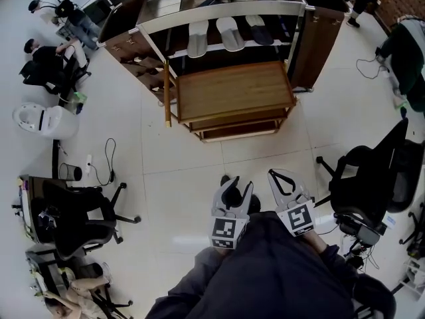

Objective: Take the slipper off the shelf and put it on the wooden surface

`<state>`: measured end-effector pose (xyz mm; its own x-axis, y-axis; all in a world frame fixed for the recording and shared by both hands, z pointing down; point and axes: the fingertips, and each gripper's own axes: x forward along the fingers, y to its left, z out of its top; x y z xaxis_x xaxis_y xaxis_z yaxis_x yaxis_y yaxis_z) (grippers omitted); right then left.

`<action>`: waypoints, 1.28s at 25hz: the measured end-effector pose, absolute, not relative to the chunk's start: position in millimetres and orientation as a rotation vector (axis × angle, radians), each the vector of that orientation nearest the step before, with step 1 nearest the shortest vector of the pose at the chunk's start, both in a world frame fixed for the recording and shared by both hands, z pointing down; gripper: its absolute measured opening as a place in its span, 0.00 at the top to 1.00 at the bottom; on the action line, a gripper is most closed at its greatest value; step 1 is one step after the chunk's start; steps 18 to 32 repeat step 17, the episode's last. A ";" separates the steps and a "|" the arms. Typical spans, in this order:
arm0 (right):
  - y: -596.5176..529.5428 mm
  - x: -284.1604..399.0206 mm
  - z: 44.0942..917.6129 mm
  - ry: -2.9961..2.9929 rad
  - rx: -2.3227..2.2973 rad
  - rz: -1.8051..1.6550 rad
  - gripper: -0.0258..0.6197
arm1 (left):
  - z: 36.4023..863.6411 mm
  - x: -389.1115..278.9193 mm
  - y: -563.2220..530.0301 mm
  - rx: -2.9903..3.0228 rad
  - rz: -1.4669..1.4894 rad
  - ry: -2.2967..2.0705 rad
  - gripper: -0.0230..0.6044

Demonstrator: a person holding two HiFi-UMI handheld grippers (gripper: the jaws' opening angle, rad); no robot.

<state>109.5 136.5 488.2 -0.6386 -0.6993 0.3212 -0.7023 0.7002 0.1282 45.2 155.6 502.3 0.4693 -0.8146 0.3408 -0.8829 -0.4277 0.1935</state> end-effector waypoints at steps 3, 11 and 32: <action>146.4 110.2 480.7 -2.566 1.085 -0.002 0.96 | 494.6 46.5 161.1 2.395 0.271 -1.416 0.70; 164.7 98.2 473.7 -2.606 1.050 -0.031 0.96 | 488.7 48.2 175.6 2.428 0.266 -1.399 0.73; 175.2 103.1 463.7 -2.568 1.012 -0.095 0.96 | 479.2 57.9 182.9 2.467 0.223 -1.384 0.85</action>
